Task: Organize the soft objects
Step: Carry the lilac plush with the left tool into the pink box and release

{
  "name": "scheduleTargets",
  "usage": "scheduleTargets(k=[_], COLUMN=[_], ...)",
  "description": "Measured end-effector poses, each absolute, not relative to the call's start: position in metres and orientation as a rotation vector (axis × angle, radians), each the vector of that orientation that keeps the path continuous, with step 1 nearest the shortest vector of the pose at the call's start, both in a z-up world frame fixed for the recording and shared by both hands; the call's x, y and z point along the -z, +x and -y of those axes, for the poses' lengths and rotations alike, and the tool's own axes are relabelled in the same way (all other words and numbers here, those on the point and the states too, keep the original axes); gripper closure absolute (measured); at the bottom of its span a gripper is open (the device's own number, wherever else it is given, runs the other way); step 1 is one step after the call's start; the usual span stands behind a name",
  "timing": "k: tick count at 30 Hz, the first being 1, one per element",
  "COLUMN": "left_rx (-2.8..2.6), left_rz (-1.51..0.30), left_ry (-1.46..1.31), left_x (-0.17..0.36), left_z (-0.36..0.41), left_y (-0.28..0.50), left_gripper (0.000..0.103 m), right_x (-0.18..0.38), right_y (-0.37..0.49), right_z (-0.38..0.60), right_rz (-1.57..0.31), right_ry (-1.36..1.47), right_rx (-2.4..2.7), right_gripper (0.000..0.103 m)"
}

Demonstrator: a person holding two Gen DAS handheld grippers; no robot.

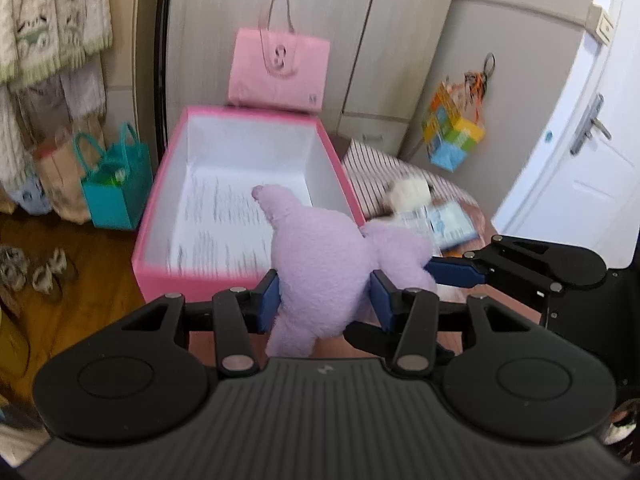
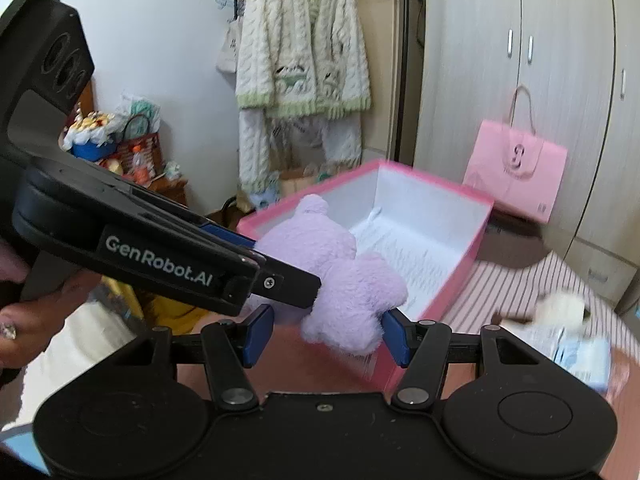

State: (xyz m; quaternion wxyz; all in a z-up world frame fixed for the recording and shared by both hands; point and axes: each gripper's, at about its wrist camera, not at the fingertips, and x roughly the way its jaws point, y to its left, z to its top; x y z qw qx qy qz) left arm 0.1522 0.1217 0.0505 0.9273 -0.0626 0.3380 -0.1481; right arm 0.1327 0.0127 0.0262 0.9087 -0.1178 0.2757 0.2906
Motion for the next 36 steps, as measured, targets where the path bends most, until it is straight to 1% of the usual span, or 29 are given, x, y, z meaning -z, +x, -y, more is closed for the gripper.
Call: scheduleTargets(k=[3, 9, 13, 19, 25, 30, 33, 34, 36], left_rx=[0.298, 0.301, 0.298, 0.253, 0.202, 0.169, 0.166, 0.163, 0.155], left_rz=[-0.667, -0.675, -0.726, -0.824, -0.887, -0.914, -0.941, -0.944, -0.927], left_ry=[-0.130, -0.171, -0.225, -0.352, -0.381, -0.404, -0.412, -0.408, -0.410], left_x=[-0.061, -0.065, -0.053, -0.022, 0.002, 0.016, 0.020, 0.020, 0.017], left_z=[-0.127, -0.136, -0.141, -0.145, -0.144, -0.145, -0.146, -0.147, -0.149], left_y=[0.177, 0.239, 0.288, 0.354, 0.390, 0.401, 0.406, 0.406, 0.406], left_gripper=[0.056, 0.056, 0.056, 0.057, 0.057, 0.057, 0.055, 0.055, 0.051], right_x=[-0.038, -0.046, -0.042, -0.026, -0.006, 0.008, 0.013, 0.015, 0.017], right_y=[0.158, 0.218, 0.265, 0.333, 0.379, 0.397, 0.398, 0.398, 0.396], right_z=[-0.022, -0.024, -0.024, -0.023, -0.031, -0.037, -0.042, -0.043, -0.045], right_rz=[-0.530, -0.540, -0.584, -0.682, -0.771, -0.815, -0.823, -0.826, -0.811], right_ry=[-0.262, -0.224, -0.237, -0.267, -0.312, -0.350, -0.392, -0.407, -0.439], right_rx=[-0.590, -0.584, -0.579, -0.578, -0.590, -0.594, -0.577, -0.559, -0.522], right_gripper=[0.038, 0.038, 0.039, 0.039, 0.039, 0.039, 0.037, 0.035, 0.033])
